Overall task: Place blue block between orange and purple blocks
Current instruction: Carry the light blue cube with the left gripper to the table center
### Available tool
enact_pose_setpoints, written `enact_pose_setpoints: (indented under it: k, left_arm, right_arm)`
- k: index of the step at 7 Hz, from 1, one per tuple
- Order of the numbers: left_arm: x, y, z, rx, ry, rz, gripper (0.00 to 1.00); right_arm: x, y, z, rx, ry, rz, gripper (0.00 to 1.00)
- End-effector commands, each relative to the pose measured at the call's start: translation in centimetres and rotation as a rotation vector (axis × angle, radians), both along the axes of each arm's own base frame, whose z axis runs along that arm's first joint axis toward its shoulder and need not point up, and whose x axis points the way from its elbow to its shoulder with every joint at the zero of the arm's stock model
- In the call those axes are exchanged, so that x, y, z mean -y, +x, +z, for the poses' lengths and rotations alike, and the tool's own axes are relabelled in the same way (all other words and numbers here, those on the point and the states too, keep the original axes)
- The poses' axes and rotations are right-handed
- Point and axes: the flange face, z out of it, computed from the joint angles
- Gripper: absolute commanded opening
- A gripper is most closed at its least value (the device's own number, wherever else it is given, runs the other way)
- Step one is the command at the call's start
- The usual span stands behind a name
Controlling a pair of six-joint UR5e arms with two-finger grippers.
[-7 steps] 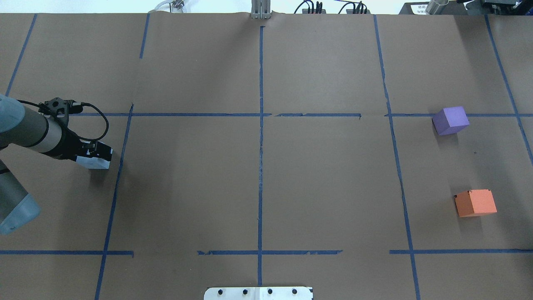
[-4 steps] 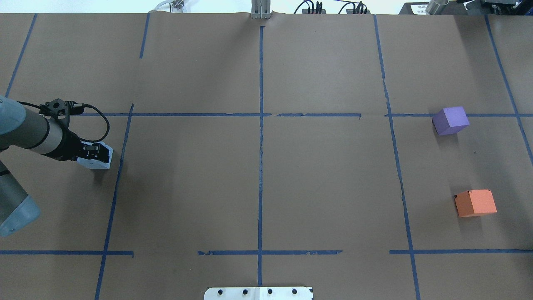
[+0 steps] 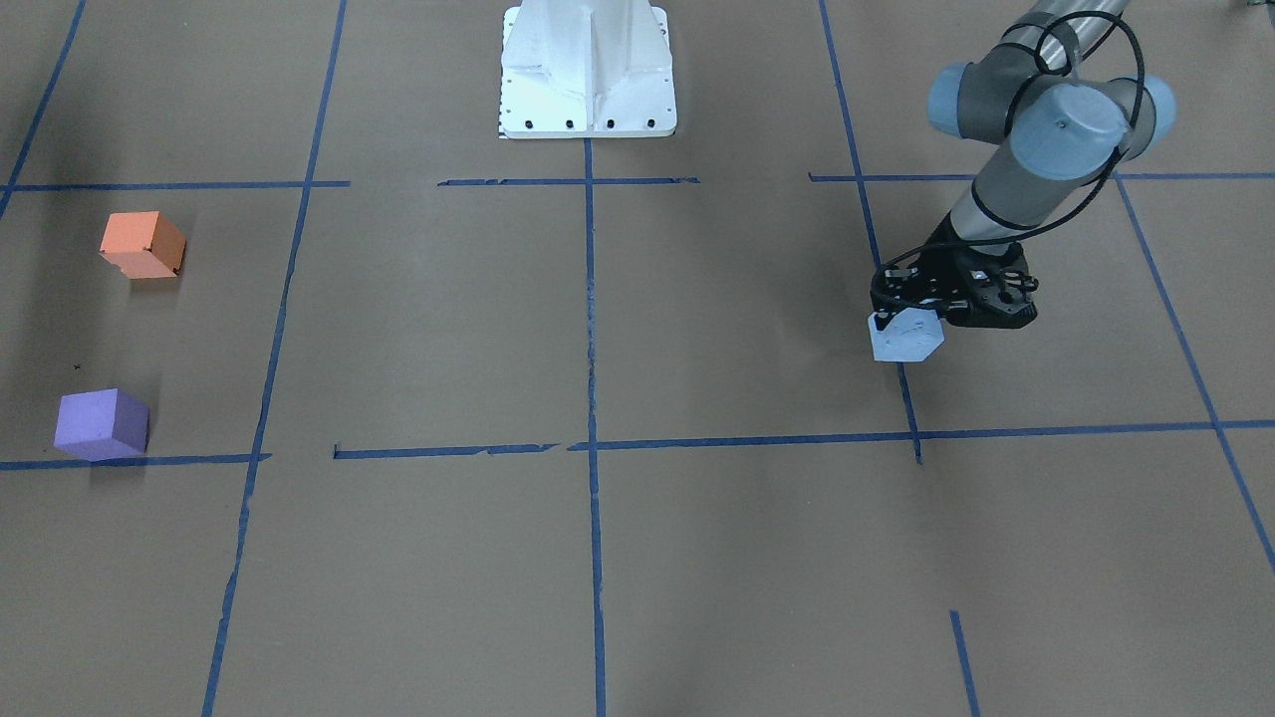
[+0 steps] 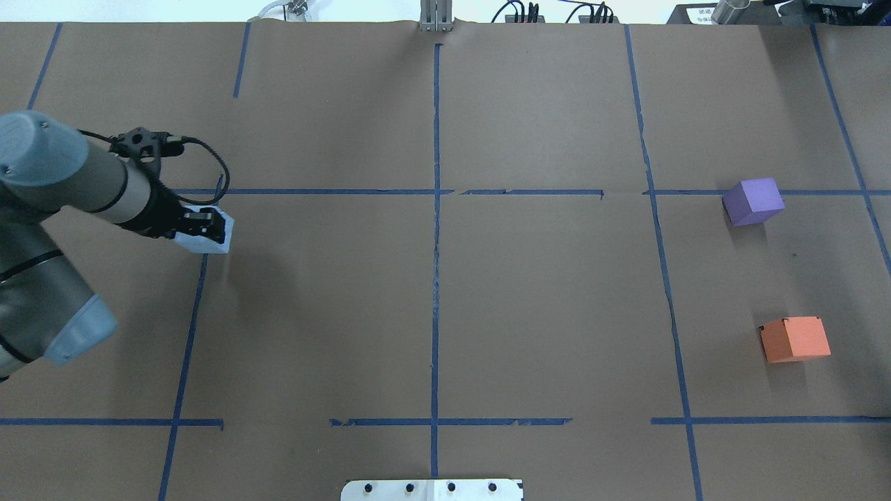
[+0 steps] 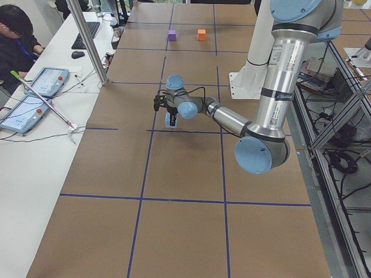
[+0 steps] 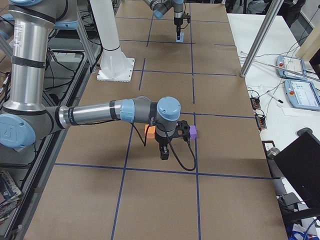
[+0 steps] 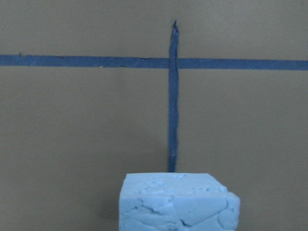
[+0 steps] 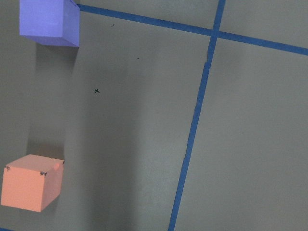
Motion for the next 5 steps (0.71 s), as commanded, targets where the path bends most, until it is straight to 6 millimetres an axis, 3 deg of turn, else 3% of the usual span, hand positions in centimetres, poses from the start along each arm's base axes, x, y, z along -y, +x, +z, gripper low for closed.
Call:
enact_pose_setpoints:
  k: [1, 3, 4, 5]
  left_arm:
    - [-1.5, 10.1, -12.1, 0.075, -0.038, -0.001, 0.23]
    - [-3.9, 20.4, -20.9, 0.035, -0.076, -0.047, 0.23]
    - [-4.4, 23.8, -22.7, 0.047, -0.083, -0.034, 0.28]
    - [-5.5, 25.4, -22.4, 0.06, -0.071, -0.027, 0.3]
  right_arm:
    - [0.0, 0.0, 0.0, 0.0, 0.0, 0.0, 1.0]
    - [0.1, 0.0, 0.0, 0.0, 0.001, 0.0, 1.0]
    - [0.1, 0.0, 0.0, 0.0, -0.001, 0.0, 1.0]
    - [0.1, 0.0, 0.1, 0.0, -0.002, 0.0, 1.0]
